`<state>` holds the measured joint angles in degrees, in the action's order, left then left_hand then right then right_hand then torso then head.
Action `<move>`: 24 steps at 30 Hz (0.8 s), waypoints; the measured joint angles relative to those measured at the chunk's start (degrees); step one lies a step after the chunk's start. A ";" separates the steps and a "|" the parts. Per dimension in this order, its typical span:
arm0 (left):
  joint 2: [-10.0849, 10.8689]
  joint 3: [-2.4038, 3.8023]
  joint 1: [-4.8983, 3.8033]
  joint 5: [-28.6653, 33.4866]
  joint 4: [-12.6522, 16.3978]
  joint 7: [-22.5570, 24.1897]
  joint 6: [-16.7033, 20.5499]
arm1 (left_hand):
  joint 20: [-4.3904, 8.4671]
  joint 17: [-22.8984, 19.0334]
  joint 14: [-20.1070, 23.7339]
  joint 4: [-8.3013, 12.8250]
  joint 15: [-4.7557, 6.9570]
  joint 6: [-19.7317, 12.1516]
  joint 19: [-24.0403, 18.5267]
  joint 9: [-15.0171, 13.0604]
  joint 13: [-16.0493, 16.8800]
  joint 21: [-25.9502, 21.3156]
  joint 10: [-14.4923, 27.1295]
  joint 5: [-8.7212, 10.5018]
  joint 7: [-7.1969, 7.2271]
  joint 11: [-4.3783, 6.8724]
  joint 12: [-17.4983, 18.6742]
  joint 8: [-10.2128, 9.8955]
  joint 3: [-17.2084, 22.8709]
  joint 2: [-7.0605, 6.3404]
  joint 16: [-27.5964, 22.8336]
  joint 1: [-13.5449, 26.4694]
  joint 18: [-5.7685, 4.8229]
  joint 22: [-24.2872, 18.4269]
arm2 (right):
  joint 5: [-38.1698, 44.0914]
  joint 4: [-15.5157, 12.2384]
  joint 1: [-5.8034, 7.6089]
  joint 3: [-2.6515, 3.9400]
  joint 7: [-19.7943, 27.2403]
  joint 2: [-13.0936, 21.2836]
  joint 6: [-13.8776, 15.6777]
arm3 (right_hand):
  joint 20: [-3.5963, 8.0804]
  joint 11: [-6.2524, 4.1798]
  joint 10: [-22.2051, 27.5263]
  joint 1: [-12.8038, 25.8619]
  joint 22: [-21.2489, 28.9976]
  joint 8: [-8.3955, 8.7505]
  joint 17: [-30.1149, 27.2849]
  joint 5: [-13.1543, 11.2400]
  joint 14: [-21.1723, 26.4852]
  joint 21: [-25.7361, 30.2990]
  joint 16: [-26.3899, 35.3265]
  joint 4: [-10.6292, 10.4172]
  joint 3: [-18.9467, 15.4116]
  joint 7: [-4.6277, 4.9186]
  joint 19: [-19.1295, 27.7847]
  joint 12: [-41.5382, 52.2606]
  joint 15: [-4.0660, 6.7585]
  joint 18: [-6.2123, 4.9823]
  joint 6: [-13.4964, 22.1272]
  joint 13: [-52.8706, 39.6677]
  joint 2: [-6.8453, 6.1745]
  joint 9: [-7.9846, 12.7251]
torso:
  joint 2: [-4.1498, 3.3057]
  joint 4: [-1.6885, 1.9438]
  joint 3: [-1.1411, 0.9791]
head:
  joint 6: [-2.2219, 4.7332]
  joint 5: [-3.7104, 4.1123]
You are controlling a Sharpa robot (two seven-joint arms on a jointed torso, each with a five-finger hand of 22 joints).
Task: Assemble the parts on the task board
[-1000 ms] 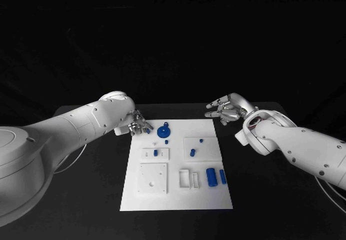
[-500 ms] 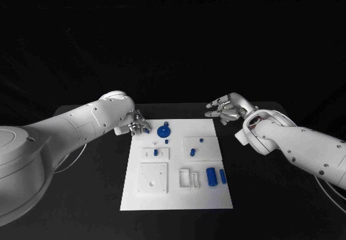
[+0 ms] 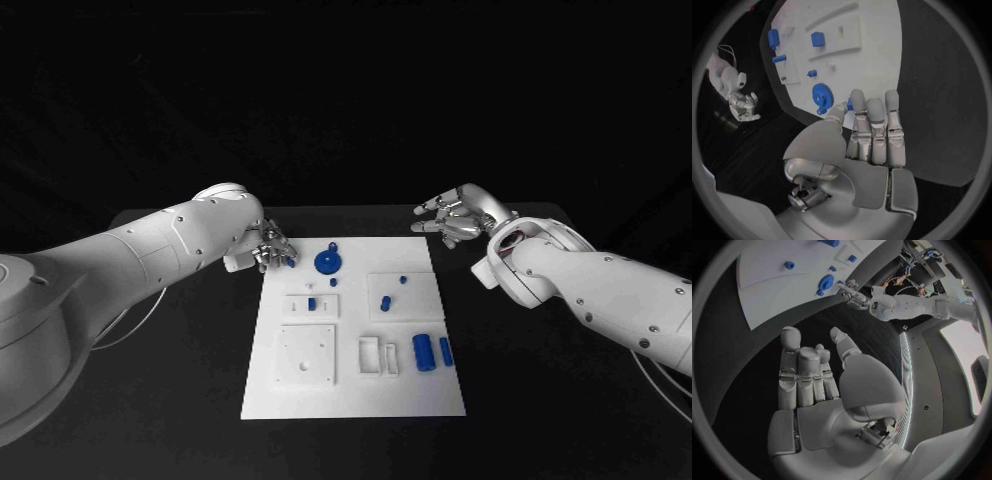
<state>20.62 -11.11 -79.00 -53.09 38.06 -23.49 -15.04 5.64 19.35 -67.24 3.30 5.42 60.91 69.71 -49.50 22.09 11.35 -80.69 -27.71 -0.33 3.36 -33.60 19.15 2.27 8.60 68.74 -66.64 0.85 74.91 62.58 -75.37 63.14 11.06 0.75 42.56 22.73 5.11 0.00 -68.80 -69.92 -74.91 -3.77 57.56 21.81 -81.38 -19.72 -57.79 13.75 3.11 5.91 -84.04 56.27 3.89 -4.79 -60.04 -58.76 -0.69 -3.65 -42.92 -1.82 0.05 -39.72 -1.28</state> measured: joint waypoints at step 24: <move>17.97 -0.18 -2.13 0.92 31.88 -3.00 14.20 | 1.24 0.83 -3.61 1.71 0.71 1.68 0.83 -8.51 -0.11 2.48 -3.15 -3.80 -1.67 0.52 1.86 -2.91 -0.86 -0.23 -0.04 0.60 0.00 0.03 | -0.05 0.62 -0.08 0.00 -0.04 0.67 0.02 | 0.00 0.00 0.00 0.00 0.00 0.00 0.08 0.22 0.00 0.00 0.00 0.00 0.00 0.00 0.00 0.00 0.00 0.00 0.00 0.00 0.00 0.00 | 0.96 1.68 -0.08 | -1.30 -0.05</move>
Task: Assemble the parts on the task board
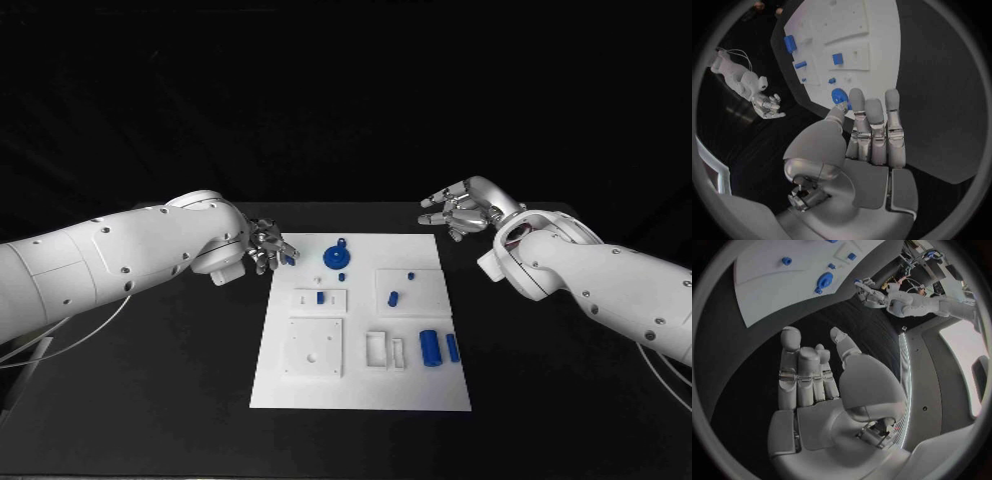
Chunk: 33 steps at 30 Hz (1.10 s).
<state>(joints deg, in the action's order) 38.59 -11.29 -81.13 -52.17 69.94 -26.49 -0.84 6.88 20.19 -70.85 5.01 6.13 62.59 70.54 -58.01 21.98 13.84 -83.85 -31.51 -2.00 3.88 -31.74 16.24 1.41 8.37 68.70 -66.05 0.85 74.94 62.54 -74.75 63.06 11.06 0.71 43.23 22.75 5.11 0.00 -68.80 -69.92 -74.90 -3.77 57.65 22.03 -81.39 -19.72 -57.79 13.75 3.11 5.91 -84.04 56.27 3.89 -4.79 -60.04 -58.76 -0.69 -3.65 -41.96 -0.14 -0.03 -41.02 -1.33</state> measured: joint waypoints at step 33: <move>-0.18 -2.54 3.59 -3.18 7.64 -2.11 7.45 | 0.29 0.86 -0.91 2.30 0.10 0.42 0.30 0.57 0.17 0.45 -0.19 0.44 -0.39 -0.20 0.84 -1.89 1.66 -0.57 -1.30 0.57 0.00 -0.02 | -0.21 0.66 -0.99 0.00 0.05 -0.39 -0.03 | 0.00 0.00 0.00 0.00 0.00 0.00 -0.02 -0.01 0.00 0.00 0.00 -0.16 0.16 0.00 0.00 0.00 0.00 0.01 0.00 0.00 0.00 0.00 | 0.75 0.57 0.19 | -1.97 0.01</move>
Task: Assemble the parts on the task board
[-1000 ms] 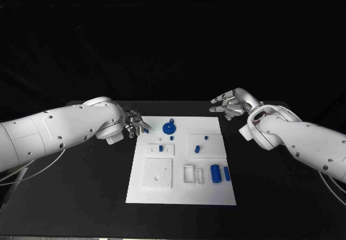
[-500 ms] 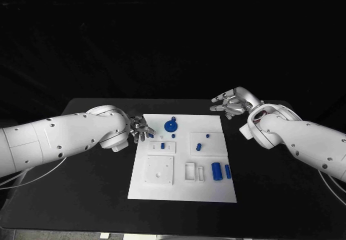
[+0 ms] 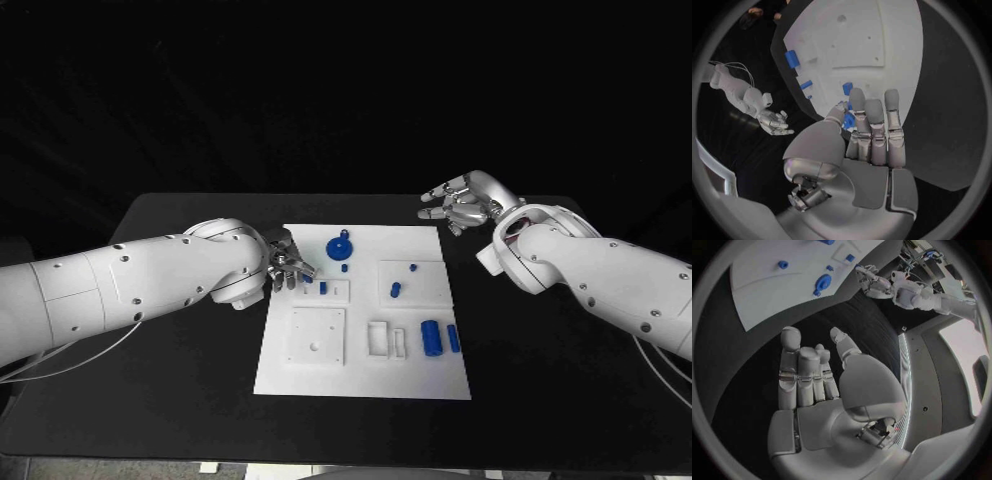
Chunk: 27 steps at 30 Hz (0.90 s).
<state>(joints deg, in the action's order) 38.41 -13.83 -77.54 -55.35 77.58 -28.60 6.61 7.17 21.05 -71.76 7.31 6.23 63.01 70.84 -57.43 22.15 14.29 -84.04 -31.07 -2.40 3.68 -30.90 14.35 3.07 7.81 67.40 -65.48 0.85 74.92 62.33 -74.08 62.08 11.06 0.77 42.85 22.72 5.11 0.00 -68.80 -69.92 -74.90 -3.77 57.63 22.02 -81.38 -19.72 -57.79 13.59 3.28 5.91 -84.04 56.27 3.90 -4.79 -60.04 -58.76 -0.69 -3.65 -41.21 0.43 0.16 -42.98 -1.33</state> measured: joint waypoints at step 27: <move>-1.08 0.02 0.63 -2.80 -3.15 2.43 -7.45 | -0.32 0.23 0.32 -1.23 -0.32 0.01 -0.32 0.37 0.50 -0.28 -0.19 4.53 -0.01 -0.23 0.00 -1.39 -0.25 -0.34 -0.29 -3.34 0.00 -0.01 | -0.03 0.05 -0.11 0.01 0.02 -0.03 0.00 | 0.00 0.00 0.00 0.00 0.00 0.00 -0.01 -0.04 0.00 0.00 0.00 0.00 0.00 0.00 0.00 0.00 0.00 0.00 0.00 0.00 0.00 0.00 | 0.03 0.04 0.03 | -0.50 -0.25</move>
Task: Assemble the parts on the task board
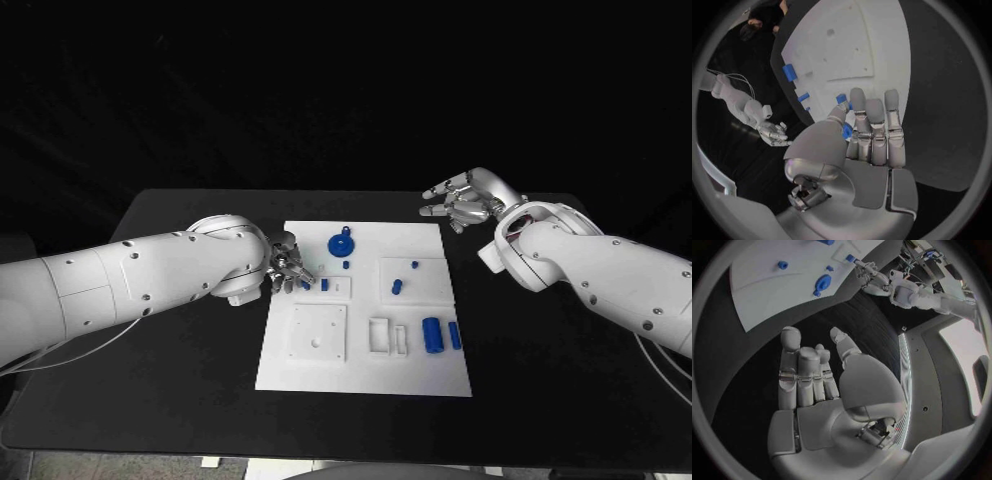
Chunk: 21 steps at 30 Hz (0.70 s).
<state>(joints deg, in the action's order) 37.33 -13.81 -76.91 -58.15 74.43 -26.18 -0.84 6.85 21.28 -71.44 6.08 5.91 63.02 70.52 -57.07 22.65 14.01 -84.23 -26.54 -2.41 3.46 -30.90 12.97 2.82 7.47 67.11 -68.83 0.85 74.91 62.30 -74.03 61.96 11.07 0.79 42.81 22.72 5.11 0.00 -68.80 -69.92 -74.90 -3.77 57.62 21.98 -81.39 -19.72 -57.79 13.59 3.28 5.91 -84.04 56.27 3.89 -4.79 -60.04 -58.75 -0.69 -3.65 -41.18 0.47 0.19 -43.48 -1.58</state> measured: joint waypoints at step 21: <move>-0.22 0.01 0.35 -1.18 -1.11 1.82 -0.85 | 0.00 -0.01 0.20 -0.54 -0.19 0.08 0.00 -0.23 -0.01 0.00 0.12 0.23 -0.09 0.11 0.00 -0.31 -0.15 -0.22 0.00 -0.25 0.00 0.04 | -0.01 0.05 -0.06 0.00 0.00 0.00 0.00 | 0.00 0.00 0.00 0.00 0.00 0.00 0.04 0.21 0.00 0.00 0.00 0.00 0.00 0.00 0.00 0.00 0.00 0.00 0.00 -0.05 0.00 0.00 | 0.02 -0.02 -0.03 | 0.01 0.04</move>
<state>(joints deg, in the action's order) 37.11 -13.81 -76.56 -59.32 73.32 -24.36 -1.69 6.85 21.26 -71.24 5.54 5.72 63.10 70.52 -57.29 22.63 14.01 -84.11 -26.31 -2.49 3.56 -30.90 12.65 2.67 7.25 67.11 -69.08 0.86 74.94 62.28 -73.98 61.90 11.07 0.79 42.81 22.72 5.11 0.00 -68.80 -69.92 -74.90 -3.77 57.66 22.19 -81.38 -19.72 -57.79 13.59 3.27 5.91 -84.04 56.27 3.89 -4.79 -60.04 -58.80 -0.69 -3.65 -41.15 0.44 0.16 -43.48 -1.54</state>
